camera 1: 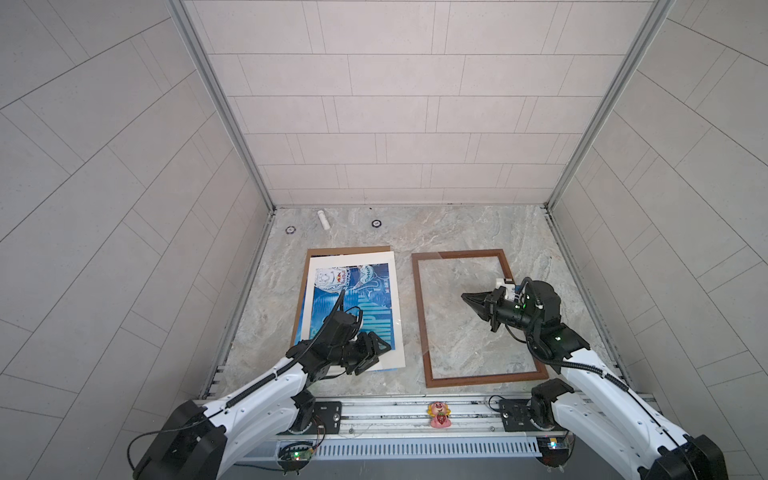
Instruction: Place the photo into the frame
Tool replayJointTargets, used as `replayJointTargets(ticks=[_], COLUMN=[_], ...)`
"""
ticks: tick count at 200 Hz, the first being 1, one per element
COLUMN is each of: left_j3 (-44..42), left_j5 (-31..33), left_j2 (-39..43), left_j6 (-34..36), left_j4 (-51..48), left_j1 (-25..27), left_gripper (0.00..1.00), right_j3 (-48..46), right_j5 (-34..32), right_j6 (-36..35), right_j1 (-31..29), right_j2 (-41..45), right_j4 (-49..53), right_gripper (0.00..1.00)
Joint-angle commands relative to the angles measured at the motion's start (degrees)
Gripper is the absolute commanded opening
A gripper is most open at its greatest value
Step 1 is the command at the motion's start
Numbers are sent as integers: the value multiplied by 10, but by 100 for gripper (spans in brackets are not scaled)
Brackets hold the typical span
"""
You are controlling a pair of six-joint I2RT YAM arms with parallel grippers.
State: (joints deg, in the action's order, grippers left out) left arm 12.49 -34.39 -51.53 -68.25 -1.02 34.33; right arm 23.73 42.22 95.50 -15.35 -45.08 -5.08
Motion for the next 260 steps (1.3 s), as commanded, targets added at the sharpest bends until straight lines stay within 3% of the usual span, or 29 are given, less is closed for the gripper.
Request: replayJointTargets(ticks=[1,37,116,170,227,260], left_j3=[-11,-11,-40,-37,-43,-38], left_j5=[15,14,31,16,17,6], left_j2=[-13,-39,12,-12,-33,-56], left_j6=[-27,-40,-59,-44,-9,20], left_j4=[78,131,154,190,215,231], left_j1=[4,7,7,7,8,8], left_gripper=[65,65,65,64,62,55], right_j3=[18,38,-10,-42,-109,-110], right_j5=[-3,4,-3,-23,-31,-36], right_j6=[32,18,8,-88,-129,-177], right_j1=[-1,-2,-2,-1,-2,2], right_j2=[15,10,60,125,149,129], right_j4=[24,48,83,212,237,256], right_gripper=[0,0,0,0,0,0])
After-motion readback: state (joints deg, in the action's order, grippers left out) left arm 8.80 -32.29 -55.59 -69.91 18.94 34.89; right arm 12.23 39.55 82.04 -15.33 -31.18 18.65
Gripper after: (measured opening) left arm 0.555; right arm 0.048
